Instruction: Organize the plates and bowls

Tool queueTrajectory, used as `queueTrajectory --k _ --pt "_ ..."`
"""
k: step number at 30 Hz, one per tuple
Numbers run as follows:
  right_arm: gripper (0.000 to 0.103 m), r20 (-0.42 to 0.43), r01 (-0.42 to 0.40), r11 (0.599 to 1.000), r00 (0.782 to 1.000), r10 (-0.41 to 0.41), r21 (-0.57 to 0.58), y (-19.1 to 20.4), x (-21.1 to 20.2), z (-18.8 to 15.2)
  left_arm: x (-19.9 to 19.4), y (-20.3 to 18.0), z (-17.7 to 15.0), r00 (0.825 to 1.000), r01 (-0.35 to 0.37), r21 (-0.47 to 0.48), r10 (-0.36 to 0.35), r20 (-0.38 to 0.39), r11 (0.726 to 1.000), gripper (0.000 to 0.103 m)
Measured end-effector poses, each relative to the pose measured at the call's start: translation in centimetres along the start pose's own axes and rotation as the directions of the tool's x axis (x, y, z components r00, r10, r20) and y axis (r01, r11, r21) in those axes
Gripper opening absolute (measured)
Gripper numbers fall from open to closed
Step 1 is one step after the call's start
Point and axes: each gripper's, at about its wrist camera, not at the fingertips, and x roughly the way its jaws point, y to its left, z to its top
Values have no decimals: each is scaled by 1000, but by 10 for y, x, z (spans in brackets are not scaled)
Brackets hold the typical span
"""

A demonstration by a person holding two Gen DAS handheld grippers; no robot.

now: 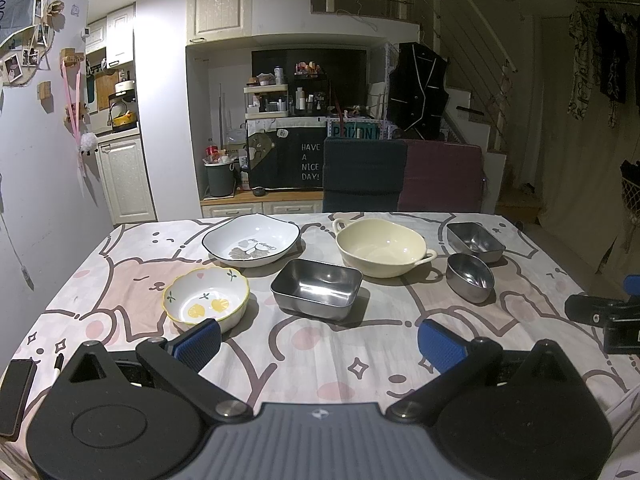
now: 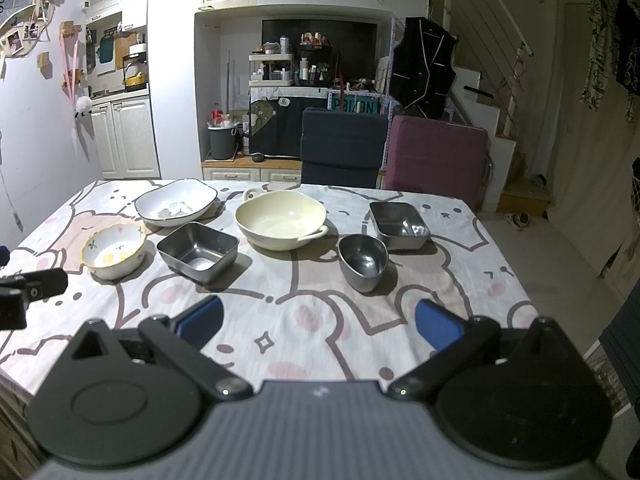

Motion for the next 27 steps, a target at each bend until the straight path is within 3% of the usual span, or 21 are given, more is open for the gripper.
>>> queueTrajectory --k 27 --pt "103 5 5 1000 1000 -5 1 -1 0 0 0 -3 2 1000 -12 4 12 6 1000 103"
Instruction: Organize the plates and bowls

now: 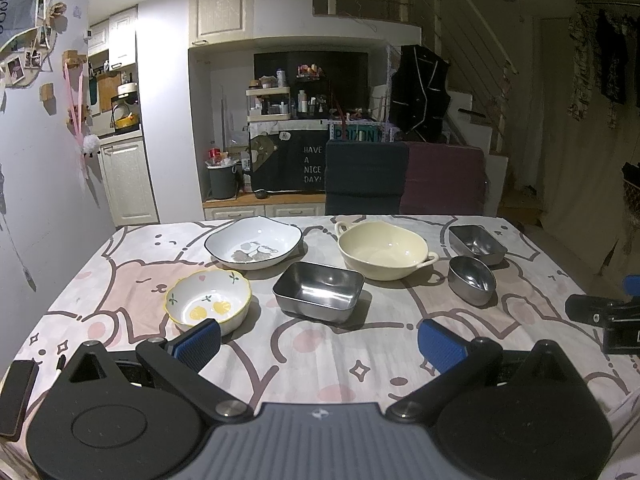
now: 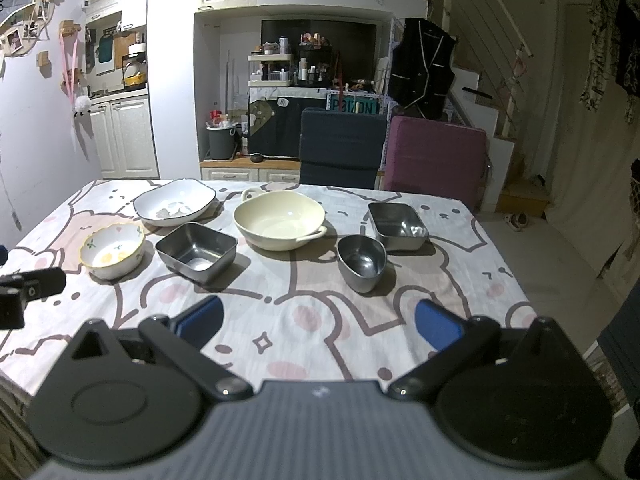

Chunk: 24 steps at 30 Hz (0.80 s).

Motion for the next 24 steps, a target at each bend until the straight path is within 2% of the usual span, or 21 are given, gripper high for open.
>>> queueTrajectory --k 5,8,13,18,24 --pt "103 4 -9 1000 1000 9 -5 3 3 6 0 -3 14 1000 -13 6 13 3 1000 103" --pt "103 17 -11 1000 1000 11 -24 5 8 18 1 2 28 999 -17 18 17 35 1000 103" --pt "103 76 -31 995 996 38 -93 12 13 42 12 13 60 992 -84 43 80 95 996 103" --pt "103 180 -42 987 981 70 -153 18 24 74 29 25 89 983 -117 44 109 144 992 103" --pt "103 244 -109 971 957 160 -211 24 44 111 66 51 124 973 -166 -10 165 164 986 103"
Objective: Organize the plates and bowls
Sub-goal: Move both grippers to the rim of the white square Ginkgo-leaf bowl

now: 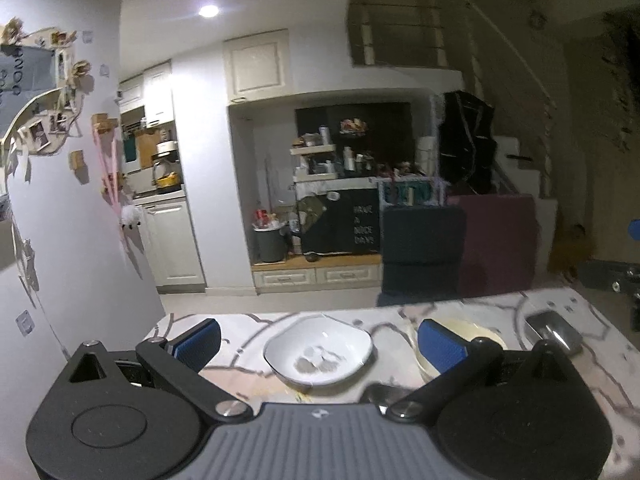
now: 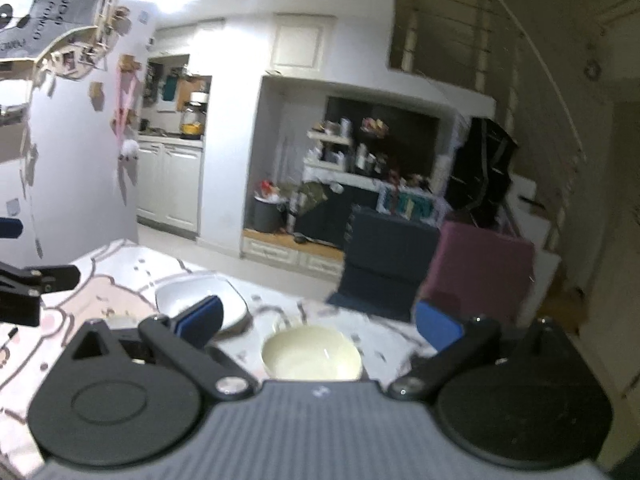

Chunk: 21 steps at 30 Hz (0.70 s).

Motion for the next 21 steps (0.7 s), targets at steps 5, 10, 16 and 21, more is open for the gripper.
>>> queueTrajectory --k 5,10,16,21 --pt "103 36 -61 997 997 62 -40 -2 34 25 44 15 22 998 -65 -53 65 1 996 103" --pt "103 57 -85 994 994 89 -71 8 75 47 99 27 34 989 -146 -95 142 -45 985 103" --pt "103 109 -121 990 986 129 -78 22 137 61 167 33 29 972 -213 -136 195 -132 967 103" --pt "103 57 -154 986 986 158 -63 33 196 63 222 50 12 957 -251 -249 201 -211 935 103"
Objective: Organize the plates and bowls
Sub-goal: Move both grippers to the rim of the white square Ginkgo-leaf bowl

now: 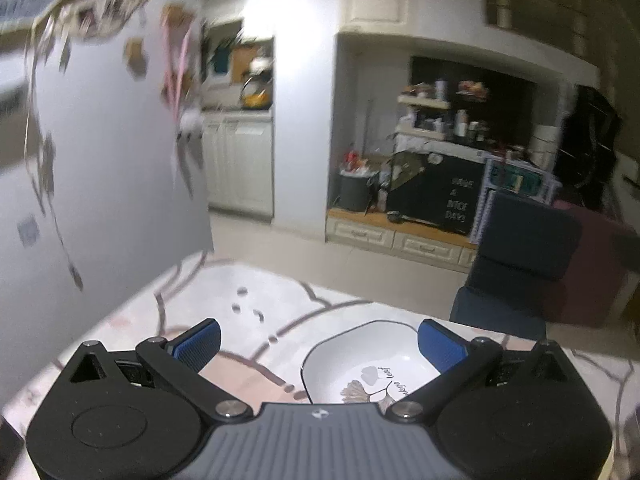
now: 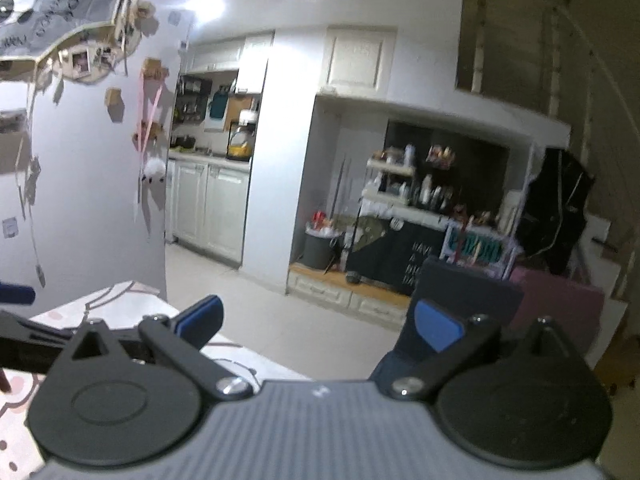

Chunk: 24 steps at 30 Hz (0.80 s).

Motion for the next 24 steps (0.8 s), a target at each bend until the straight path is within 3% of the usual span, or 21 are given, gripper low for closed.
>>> queueTrajectory --k 6,9,15,16,20,24 --pt "103 -149 -71 998 986 69 -2 9 76 -10 62 6 -18 993 -7 -83 -3 -121 997 103" --pt "103 -217 -117 993 970 108 -30 21 107 -19 84 10 -26 990 35 -103 -48 -130 994 103" --pt "103 -344 -203 978 923 173 -52 41 167 -33 125 21 -38 970 -16 -175 -28 -242 984 103" --pt "103 -369 -219 975 909 191 -36 42 177 -36 129 27 -40 967 -1 -201 -50 -252 980 103" --pt "79 -480 -243 969 847 230 35 41 212 -45 146 44 -41 944 71 -306 -164 -287 949 103" --pt "66 -551 -204 970 798 243 132 31 241 -59 147 41 -43 958 70 -275 -141 -250 959 103"
